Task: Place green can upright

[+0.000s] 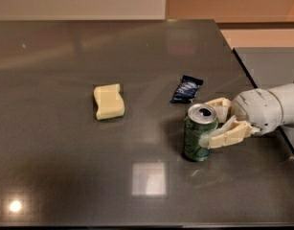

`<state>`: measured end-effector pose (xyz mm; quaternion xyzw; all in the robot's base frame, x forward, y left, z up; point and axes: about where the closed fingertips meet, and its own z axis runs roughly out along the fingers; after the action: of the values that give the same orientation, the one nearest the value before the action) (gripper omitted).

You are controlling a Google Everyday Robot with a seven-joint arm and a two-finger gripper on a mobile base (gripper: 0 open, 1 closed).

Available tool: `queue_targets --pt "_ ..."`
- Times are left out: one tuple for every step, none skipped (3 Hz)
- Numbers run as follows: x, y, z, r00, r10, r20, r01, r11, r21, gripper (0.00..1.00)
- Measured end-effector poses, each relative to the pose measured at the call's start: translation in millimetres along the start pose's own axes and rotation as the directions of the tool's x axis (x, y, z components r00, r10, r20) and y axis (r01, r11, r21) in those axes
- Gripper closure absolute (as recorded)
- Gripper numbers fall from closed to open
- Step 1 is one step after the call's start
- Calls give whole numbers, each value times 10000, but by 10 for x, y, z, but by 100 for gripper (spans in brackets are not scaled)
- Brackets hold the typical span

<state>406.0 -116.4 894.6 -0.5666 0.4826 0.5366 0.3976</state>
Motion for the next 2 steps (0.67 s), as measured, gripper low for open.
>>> queue_targets --pt "37 -22 -16 9999 5 156 -3 9999 -143 35" --pt "34 -62 1 9999 -6 126 7 10000 -23 13"
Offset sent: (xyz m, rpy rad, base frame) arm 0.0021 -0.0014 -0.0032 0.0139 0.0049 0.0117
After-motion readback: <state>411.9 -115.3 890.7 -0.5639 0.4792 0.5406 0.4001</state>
